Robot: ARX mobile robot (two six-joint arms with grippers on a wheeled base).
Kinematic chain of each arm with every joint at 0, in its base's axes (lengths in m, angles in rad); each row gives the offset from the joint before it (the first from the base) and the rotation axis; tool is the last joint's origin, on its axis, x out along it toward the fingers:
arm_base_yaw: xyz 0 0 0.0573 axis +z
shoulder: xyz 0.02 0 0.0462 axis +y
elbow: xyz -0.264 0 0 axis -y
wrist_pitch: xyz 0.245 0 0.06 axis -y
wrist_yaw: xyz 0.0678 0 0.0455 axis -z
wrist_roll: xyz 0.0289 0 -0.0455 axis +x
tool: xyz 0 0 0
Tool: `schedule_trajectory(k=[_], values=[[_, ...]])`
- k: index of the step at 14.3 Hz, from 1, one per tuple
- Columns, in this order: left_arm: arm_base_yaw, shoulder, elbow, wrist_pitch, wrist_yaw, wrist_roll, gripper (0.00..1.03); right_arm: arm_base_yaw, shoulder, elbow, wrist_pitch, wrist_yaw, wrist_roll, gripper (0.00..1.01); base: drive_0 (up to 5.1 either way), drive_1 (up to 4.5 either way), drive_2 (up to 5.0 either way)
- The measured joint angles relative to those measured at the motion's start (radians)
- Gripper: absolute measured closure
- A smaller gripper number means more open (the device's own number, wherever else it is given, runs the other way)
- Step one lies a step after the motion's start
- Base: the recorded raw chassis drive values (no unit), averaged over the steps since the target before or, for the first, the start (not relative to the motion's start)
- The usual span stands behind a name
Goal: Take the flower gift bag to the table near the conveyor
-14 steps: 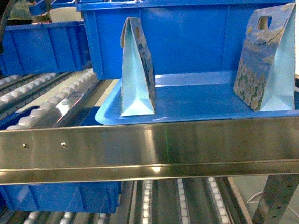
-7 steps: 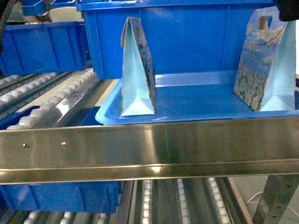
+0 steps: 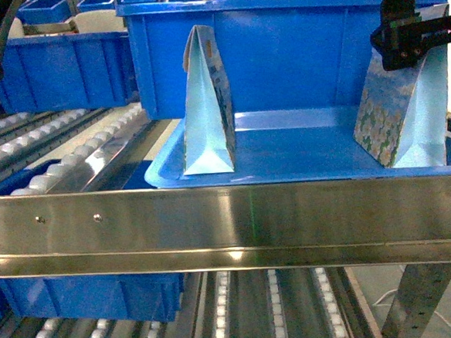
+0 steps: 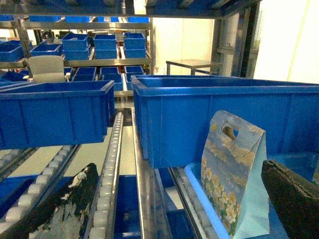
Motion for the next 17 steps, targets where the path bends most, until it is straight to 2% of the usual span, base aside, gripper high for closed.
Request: schedule_trajectory(k=[2, 3, 7, 10, 11, 17], values=[[0.0, 0.0, 0.0, 0.0, 0.0, 0.0, 0.05, 0.001, 0.015, 0.002, 0.013, 0.004, 0.001, 0.03, 0.0, 0.0, 0.0], [0.0, 0.0, 0.0, 0.0, 0.0, 0.0, 0.05, 0.002, 0.015, 0.002, 0.018, 0.01, 0.003, 0.09, 0.0, 0.0, 0.0], [0.0, 0.0, 0.0, 0.0, 0.0, 0.0, 0.05, 0.014, 0.015, -0.003, 0.032, 0.017, 0.006, 0.56, 0.0, 0.0, 0.0], [0.0, 0.0, 0.0, 0.0, 0.0, 0.0, 0.05, 0.028, 0.009, -0.032, 0.053, 0.024, 0.028, 0.94, 0.0, 0.0, 0.0], [0.0, 0.0, 0.0, 0.0, 0.0, 0.0, 0.05, 0.029, -0.001, -0.045, 0.062, 0.024, 0.034, 0.98, 0.0, 0.0, 0.0], [0.0, 0.0, 0.0, 0.0, 0.0, 0.0, 0.05, 0.053, -0.131, -0.159, 0.149, 0.04, 0.038, 0.98, 0.0, 0.0, 0.0]])
